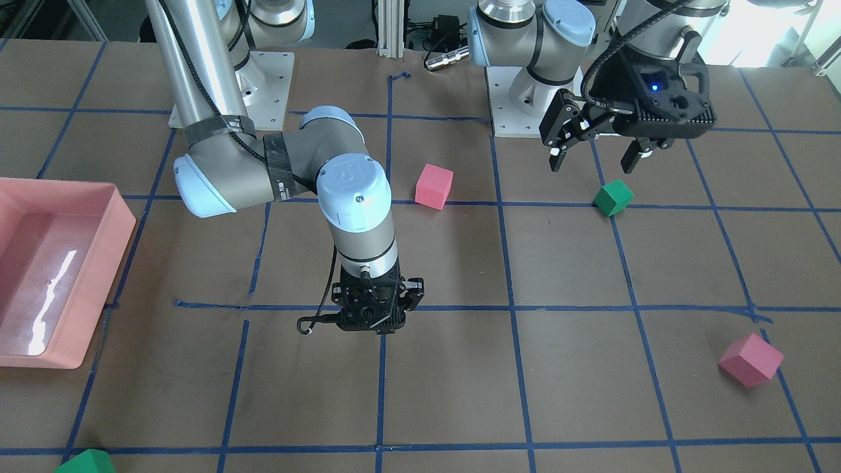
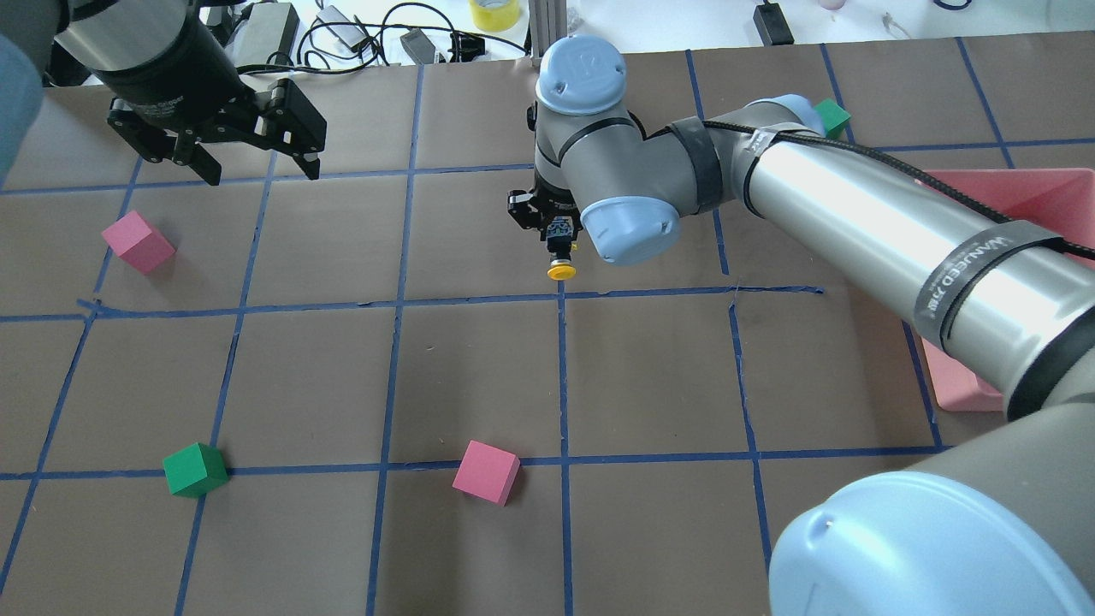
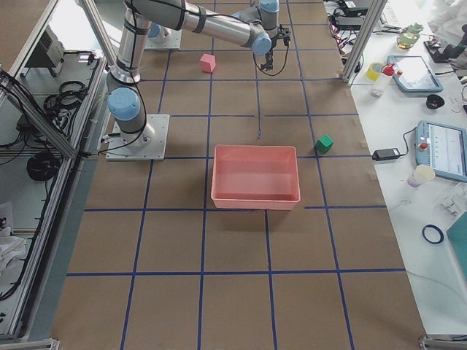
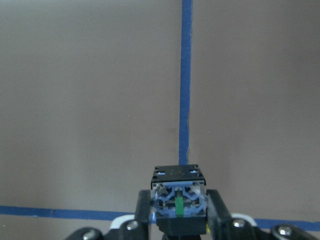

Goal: Align button upright
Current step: 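Lift the switch out of the bin and carry it toward the table center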

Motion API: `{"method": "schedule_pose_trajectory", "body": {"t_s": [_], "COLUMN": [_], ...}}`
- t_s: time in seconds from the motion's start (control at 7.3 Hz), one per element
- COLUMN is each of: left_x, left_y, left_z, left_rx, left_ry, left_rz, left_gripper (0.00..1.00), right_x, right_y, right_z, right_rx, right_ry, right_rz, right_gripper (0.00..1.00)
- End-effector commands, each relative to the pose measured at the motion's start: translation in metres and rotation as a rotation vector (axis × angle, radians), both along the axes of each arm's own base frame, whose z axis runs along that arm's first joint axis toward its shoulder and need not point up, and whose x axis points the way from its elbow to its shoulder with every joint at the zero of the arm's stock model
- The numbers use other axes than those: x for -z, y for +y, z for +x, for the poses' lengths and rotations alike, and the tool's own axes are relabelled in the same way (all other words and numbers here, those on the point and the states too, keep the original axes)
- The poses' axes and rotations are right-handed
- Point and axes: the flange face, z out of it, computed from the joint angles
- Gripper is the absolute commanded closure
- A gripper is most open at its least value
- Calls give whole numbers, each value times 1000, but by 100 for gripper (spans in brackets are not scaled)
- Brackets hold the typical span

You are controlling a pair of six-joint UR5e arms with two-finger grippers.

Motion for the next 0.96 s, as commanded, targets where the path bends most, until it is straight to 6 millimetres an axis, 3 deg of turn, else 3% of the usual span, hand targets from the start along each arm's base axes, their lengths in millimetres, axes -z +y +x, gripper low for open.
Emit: {"method": "schedule_pose_trajectory", "body": {"t_s": [0.0,0.82], "left_x": [0,0], "left_y": [0,0], "left_z": [-1,-1], "left_rx": [0,2], "left_ry": [1,1], "left_rz": [1,1], "left_gripper": [0,0], "right_x": [29,37], "right_y": [-2,1], "right_z": [8,11], "right_rx": [12,2], "right_ry": [-17,-40], "right_rz": [38,63], "right_gripper": [100,99]}}
